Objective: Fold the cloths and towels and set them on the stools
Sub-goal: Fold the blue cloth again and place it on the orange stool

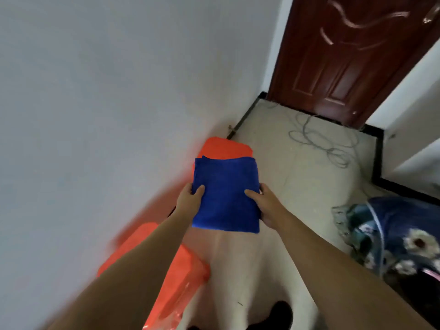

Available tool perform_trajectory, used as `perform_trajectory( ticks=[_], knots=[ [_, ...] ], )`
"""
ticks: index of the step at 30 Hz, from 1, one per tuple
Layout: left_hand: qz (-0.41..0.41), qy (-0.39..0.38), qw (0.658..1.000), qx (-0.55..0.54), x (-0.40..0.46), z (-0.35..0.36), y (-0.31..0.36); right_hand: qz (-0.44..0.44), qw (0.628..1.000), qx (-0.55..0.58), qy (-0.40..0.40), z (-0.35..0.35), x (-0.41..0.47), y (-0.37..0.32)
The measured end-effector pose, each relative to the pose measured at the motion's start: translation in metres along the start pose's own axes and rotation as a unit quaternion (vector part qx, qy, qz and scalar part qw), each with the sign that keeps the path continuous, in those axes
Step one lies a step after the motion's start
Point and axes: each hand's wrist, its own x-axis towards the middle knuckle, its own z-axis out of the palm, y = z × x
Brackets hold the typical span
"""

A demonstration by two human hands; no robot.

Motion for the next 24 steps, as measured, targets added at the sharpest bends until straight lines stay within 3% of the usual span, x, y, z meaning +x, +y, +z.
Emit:
perform_trajectory(
  ticks=[4,11,19,24],
  knots=[
    [0.067,-0.058,0.995,0.037,-0.007,0.098,0.053,-0.023,0.997,0.039,0.065,-0.102,-0.025,-0.028],
    [0.188,-0.205,0.953,0.119,-0.06,0.359,0.146,-0.089,0.964,0.125,0.219,-0.354,-0.089,-0.052],
    [0.259,-0.328,0.89,0.182,-0.13,0.563,0.201,-0.134,0.919,0.168,0.331,-0.542,-0.158,-0.049],
    [0.275,-0.393,0.849,0.223,-0.151,0.659,0.217,-0.129,0.88,0.249,0.383,-0.609,-0.175,-0.033]
  ],
)
